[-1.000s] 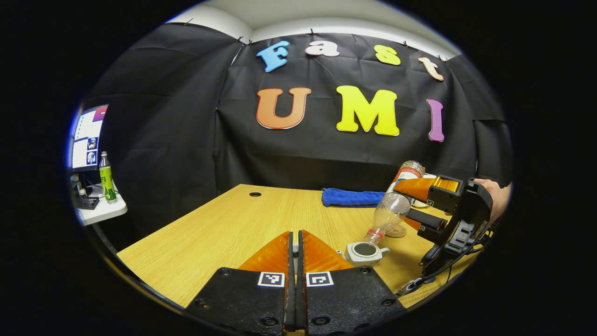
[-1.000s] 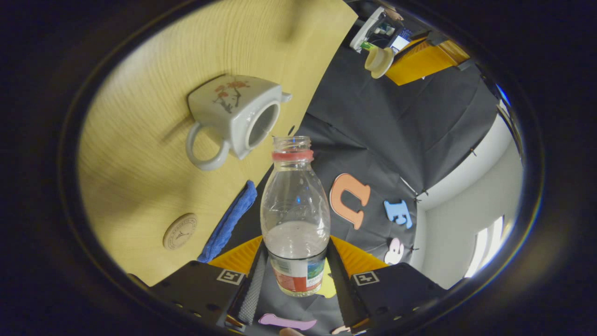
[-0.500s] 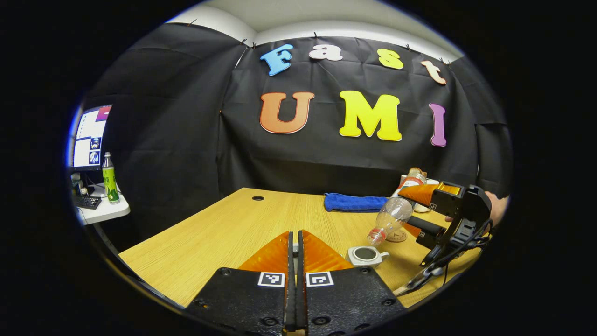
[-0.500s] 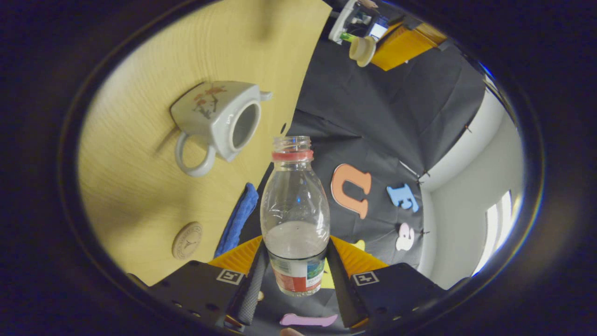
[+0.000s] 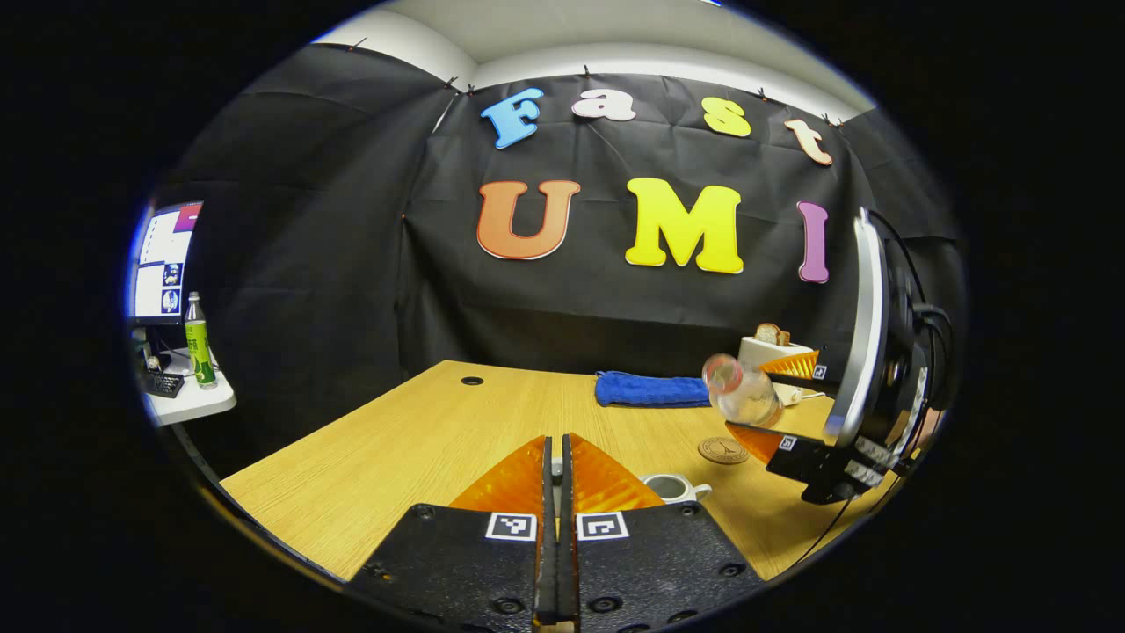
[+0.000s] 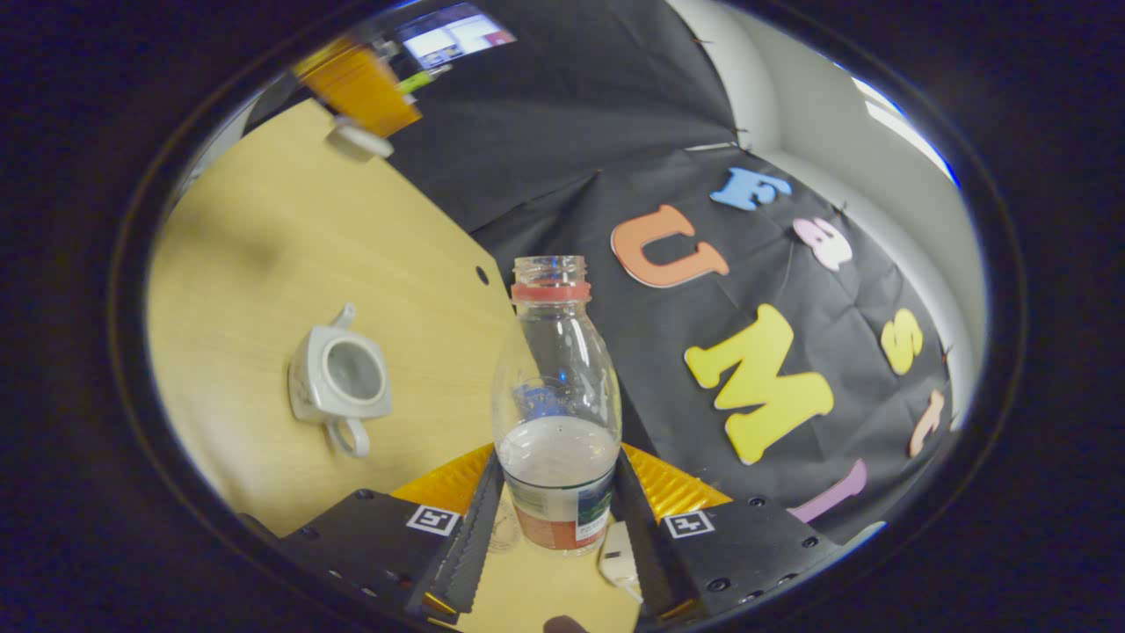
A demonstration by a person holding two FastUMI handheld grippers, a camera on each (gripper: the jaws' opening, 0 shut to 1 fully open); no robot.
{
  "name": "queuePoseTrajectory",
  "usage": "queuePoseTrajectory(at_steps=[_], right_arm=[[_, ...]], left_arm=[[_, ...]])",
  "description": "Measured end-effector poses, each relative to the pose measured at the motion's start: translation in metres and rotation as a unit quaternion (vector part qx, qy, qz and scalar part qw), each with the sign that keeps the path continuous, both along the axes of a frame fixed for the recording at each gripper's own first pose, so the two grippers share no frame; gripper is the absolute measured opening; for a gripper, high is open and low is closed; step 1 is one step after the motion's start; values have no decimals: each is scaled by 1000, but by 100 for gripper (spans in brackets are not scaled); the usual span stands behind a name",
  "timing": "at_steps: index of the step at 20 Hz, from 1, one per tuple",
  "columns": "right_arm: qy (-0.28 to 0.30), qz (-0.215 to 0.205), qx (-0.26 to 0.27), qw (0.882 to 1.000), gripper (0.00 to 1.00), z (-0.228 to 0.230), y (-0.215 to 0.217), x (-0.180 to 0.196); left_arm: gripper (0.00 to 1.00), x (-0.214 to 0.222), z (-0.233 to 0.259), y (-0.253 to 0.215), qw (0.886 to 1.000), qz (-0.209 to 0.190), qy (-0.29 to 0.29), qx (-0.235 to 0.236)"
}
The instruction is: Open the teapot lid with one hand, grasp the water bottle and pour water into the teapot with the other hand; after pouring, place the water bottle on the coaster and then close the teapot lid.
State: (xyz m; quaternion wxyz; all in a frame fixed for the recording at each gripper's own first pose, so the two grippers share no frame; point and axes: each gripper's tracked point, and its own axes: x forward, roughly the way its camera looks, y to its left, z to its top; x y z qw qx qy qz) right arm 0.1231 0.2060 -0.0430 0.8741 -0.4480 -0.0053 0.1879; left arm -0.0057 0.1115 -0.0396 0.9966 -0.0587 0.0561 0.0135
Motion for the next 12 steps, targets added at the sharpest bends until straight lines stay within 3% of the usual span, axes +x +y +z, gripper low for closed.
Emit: queuePoseTrajectory(at_steps=[3, 7, 12], right_arm=[[74, 1, 141, 987, 69, 5, 0, 2], [110, -18, 278, 954, 70, 24, -34, 9], [158, -53, 371, 913, 70, 23, -63, 46]], left_arm=[[3, 2, 6, -11, 1000, -12, -4, 6], [3, 4, 8, -33, 999, -41, -3, -9], [3, 5, 2, -33, 999, -37, 6, 0]])
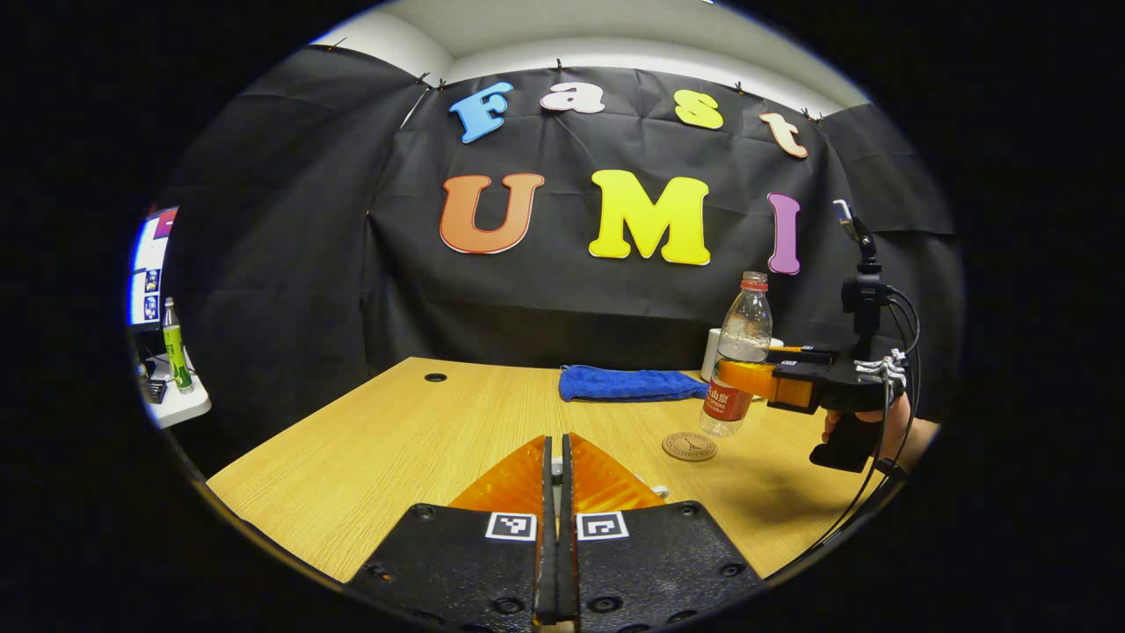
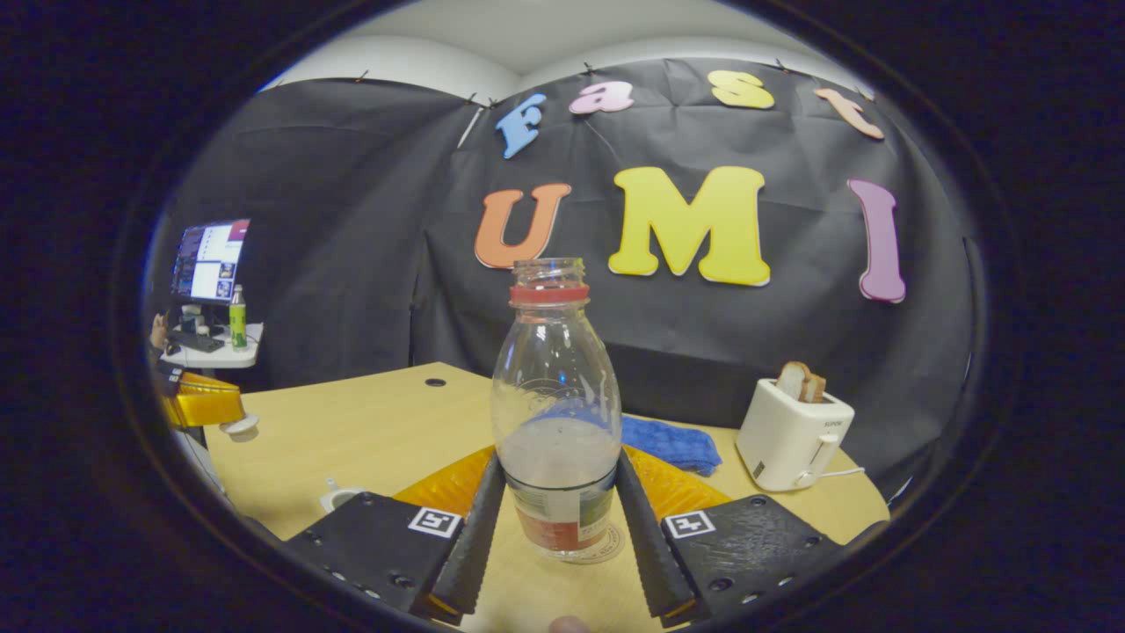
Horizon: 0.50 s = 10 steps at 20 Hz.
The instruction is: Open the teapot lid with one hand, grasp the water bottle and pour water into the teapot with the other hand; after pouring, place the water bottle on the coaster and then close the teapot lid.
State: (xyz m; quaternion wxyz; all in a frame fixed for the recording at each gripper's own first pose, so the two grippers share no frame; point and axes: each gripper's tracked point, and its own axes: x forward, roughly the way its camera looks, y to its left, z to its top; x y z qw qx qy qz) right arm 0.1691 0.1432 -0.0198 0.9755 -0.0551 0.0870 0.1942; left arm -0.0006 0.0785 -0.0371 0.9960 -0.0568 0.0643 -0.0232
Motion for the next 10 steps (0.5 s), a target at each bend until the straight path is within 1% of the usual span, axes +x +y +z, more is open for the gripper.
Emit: queuePoseTrajectory(at_steps=[2, 4, 7, 10], right_arm=[[28, -6, 24, 999, 69, -12, -5, 15], [44, -17, 40, 998, 69, -24, -10, 26], [54, -27, 40, 997, 69, -35, -12, 43], [55, -27, 36, 998, 69, -44, -9, 53]], left_arm=[[3, 1, -1, 2, 1000, 6, 3, 3], [3, 0, 0, 1, 1000, 7, 2, 5], [3, -1, -1, 1, 1000, 9, 4, 8], [3, 1, -2, 4, 1000, 17, 6, 12]])
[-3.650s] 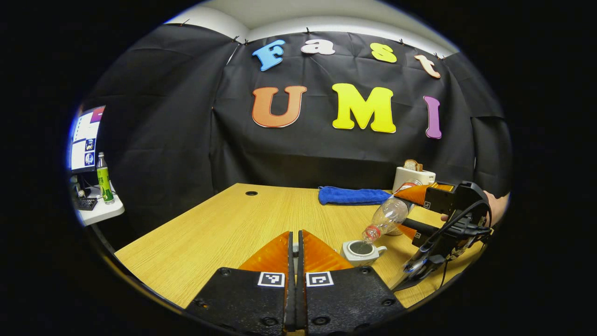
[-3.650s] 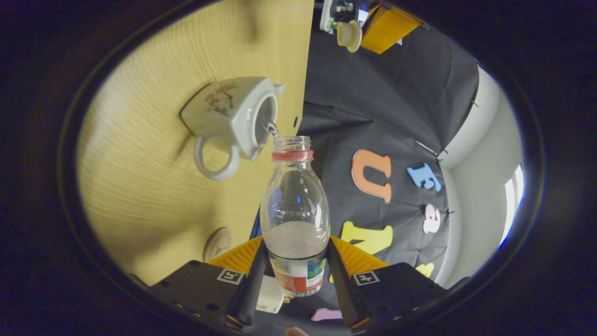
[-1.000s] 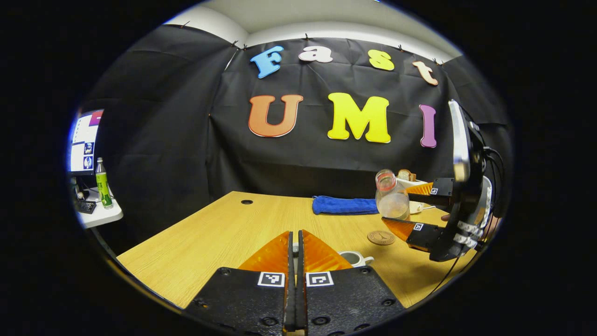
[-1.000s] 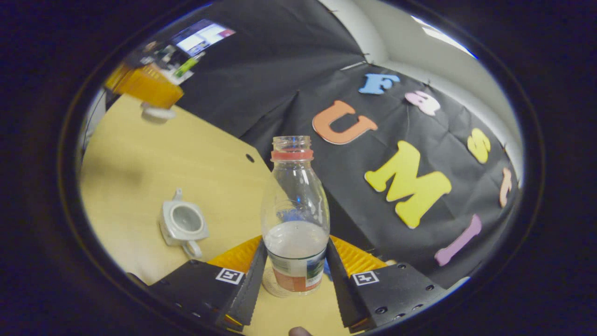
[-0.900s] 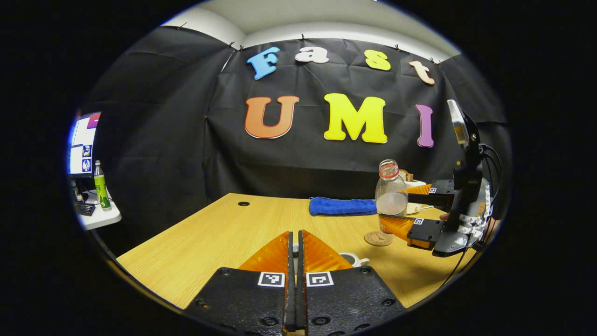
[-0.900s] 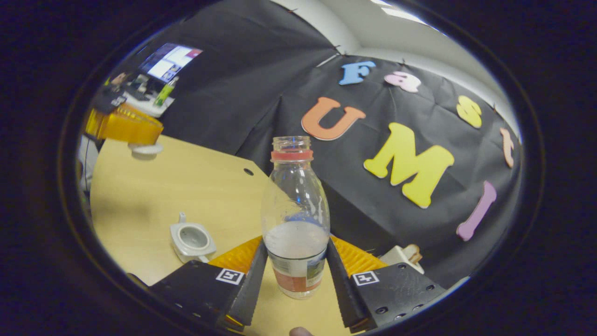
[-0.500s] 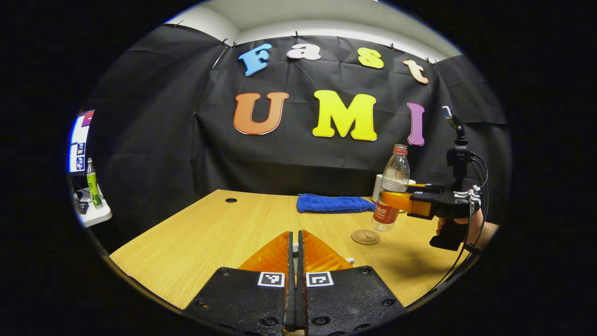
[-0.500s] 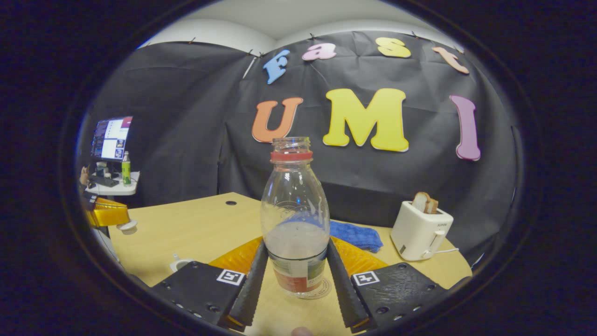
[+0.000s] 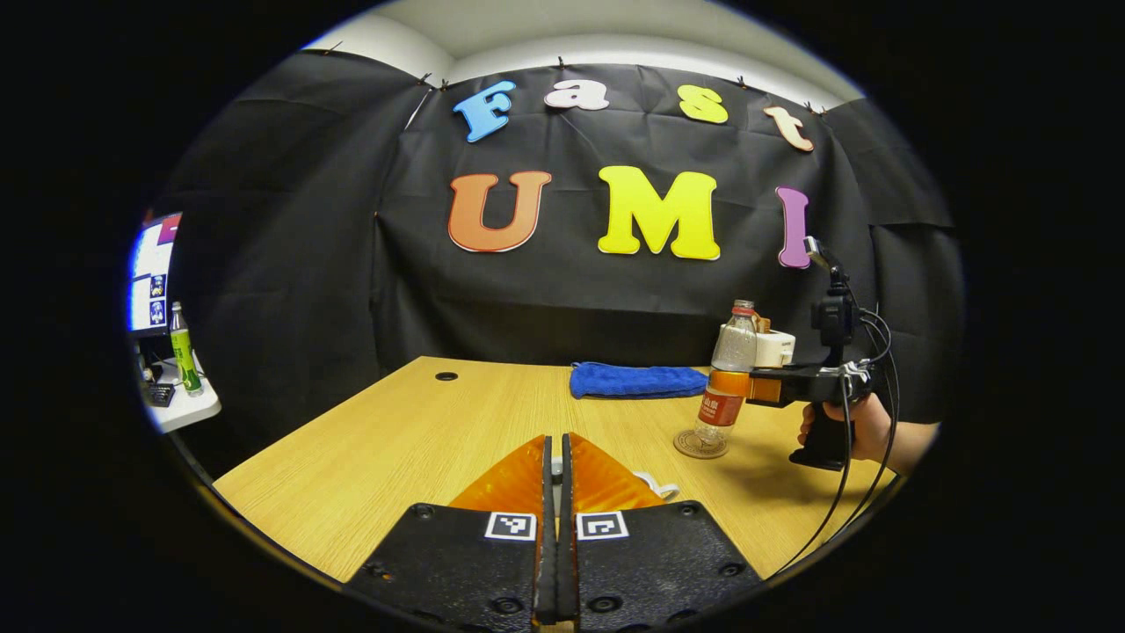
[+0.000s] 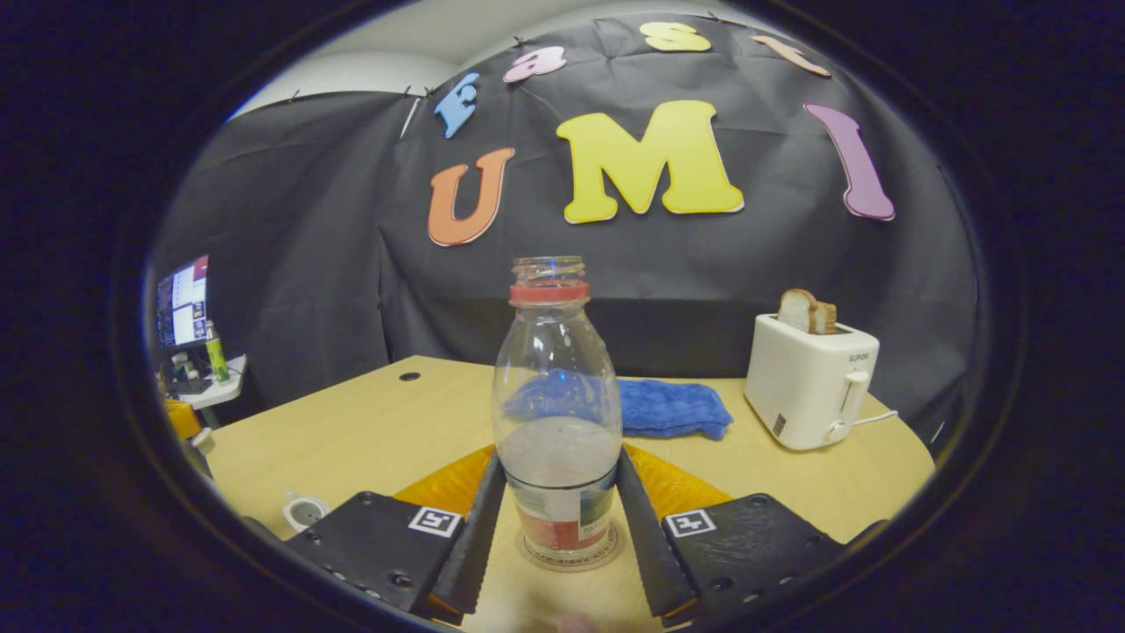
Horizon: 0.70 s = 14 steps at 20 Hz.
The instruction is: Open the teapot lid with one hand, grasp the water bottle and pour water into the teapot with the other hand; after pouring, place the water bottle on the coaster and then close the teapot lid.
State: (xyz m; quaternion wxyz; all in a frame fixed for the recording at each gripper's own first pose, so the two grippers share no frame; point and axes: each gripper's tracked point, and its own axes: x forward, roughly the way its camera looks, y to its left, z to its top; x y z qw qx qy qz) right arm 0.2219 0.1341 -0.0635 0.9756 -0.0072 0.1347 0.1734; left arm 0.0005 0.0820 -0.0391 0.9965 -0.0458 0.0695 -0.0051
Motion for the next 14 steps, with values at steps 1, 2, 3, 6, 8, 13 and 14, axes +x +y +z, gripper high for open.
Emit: queuePoseTrajectory(at_steps=[1, 2, 3, 6, 8, 13, 14], right_arm=[[1, 0, -2, 1000, 69, -2, 0, 3], [1, 0, -3, 1000, 69, -4, 2, 5], [2, -2, -7, 1000, 70, -6, 1, 8], [9, -2, -9, 1000, 70, -16, 1, 9], [12, -3, -7, 1000, 72, -20, 0, 9], [13, -5, -7, 1000, 75, -28, 1, 5], [14, -4, -7, 1000, 76, -30, 0, 4]], left_arm=[[3, 0, -1, 0, 1000, 1, 1, 1], [3, -1, 0, 0, 1000, 1, 0, 2], [3, 0, 0, 0, 1000, 0, -1, 3], [3, 1, -1, 0, 1000, -1, 0, 7], [3, 1, -2, -1, 1000, -3, 1, 7], [3, 1, -1, -2, 1000, -6, 0, 10], [3, 1, -2, -2, 1000, -6, 0, 9]])
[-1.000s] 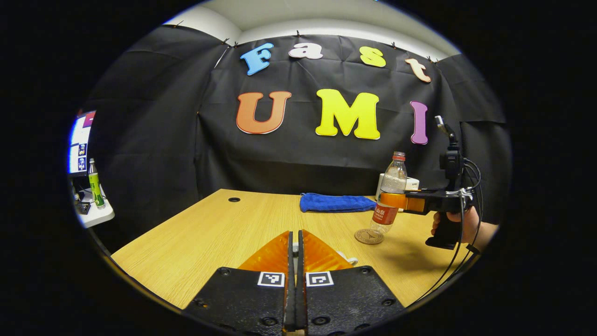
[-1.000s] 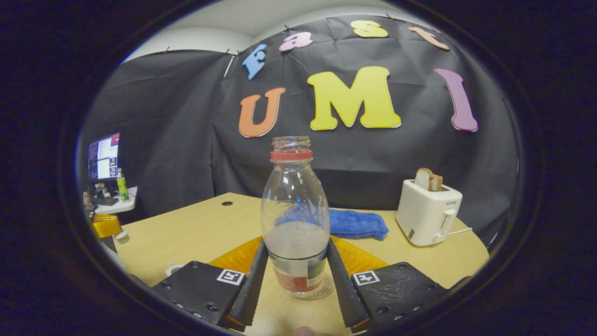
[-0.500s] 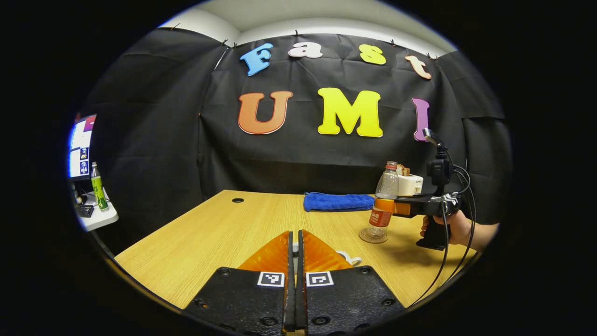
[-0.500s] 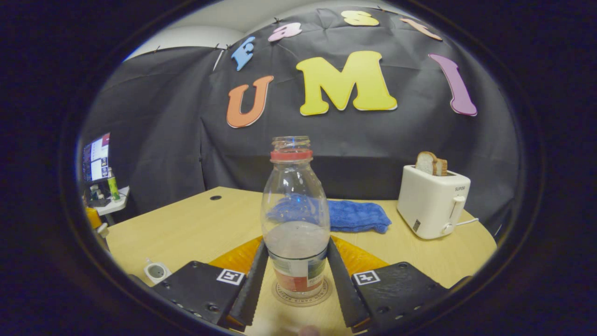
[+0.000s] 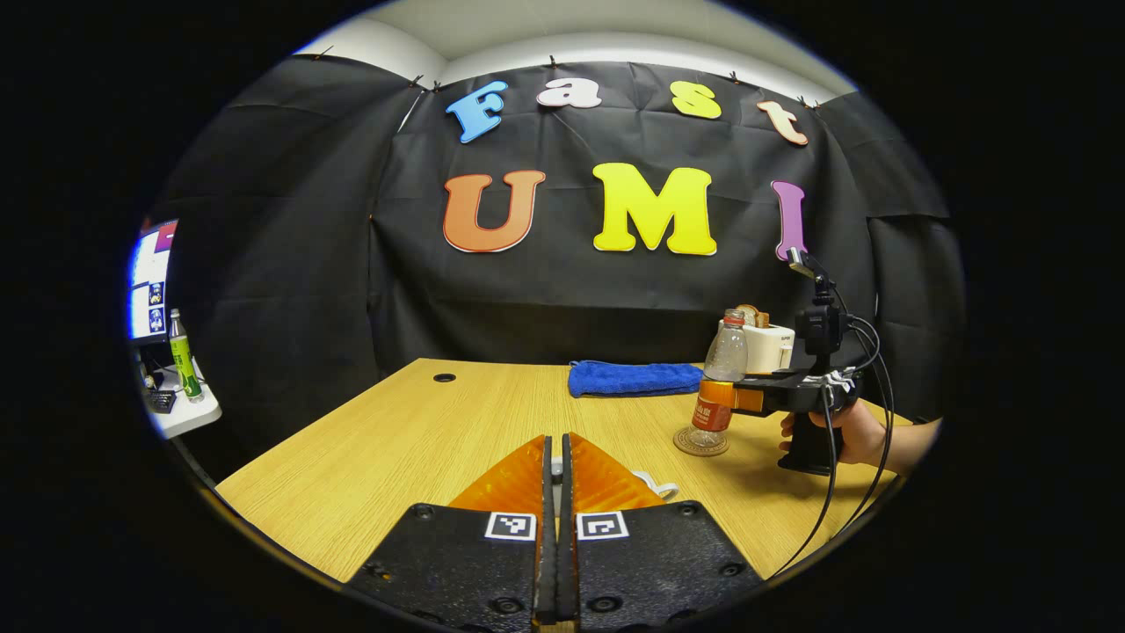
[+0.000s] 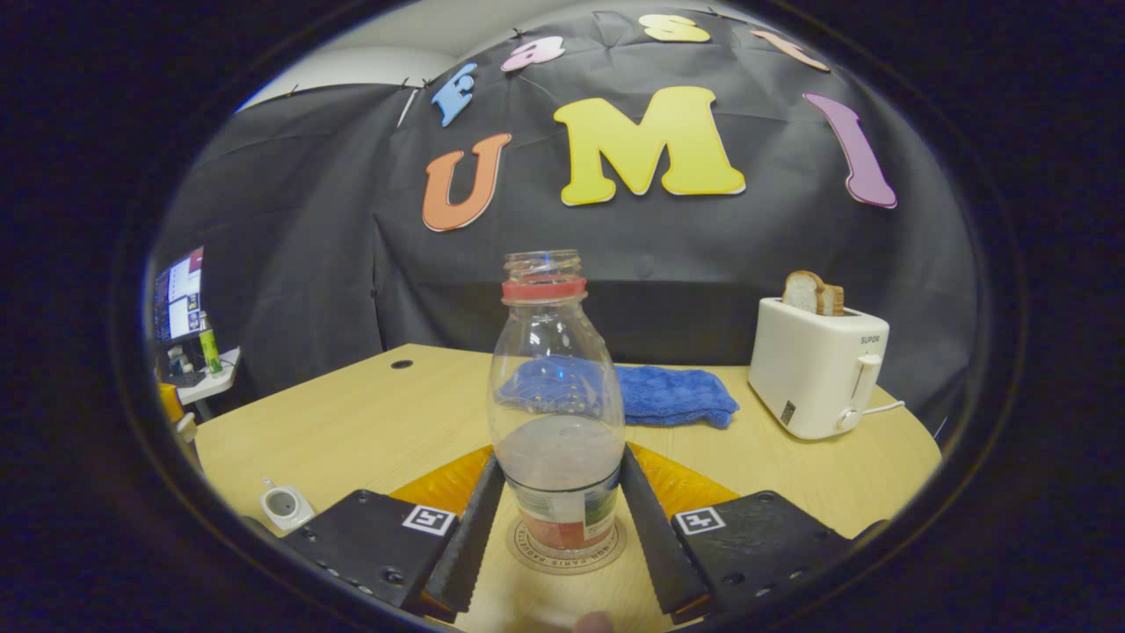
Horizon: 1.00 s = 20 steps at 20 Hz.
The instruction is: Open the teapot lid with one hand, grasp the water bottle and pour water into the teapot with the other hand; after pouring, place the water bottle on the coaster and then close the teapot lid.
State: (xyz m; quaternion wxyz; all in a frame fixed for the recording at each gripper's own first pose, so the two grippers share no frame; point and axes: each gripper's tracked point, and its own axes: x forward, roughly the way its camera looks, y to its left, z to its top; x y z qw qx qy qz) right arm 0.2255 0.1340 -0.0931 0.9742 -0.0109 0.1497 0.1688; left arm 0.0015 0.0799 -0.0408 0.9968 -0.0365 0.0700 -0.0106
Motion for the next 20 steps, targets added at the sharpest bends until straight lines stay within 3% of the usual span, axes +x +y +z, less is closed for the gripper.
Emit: queuePoseTrajectory(at_steps=[2, 3, 5, 12, 17, 20], right_arm=[[6, 7, -3, 1000, 82, -3, 4, -2], [7, 7, -5, 1000, 92, -4, 4, -4], [5, 2, -4, 1000, 96, 0, 1, -8], [-13, -2, 5, 1000, 96, 21, -19, -56], [-72, -22, -21, 997, 93, 46, -44, -97], [-100, -36, -34, 994, 96, 54, -58, -118]], left_arm=[[3, 0, 0, -1, 1000, -1, 1, -2], [3, 0, 0, -1, 1000, -1, 2, -1], [3, 0, 0, -1, 1000, 1, 1, -1], [3, 11, 1, -22, 1000, -15, -6, -5], [3, 24, -4, -46, 999, -35, -5, 0], [3, 34, -6, -58, 999, -41, -7, 2]])
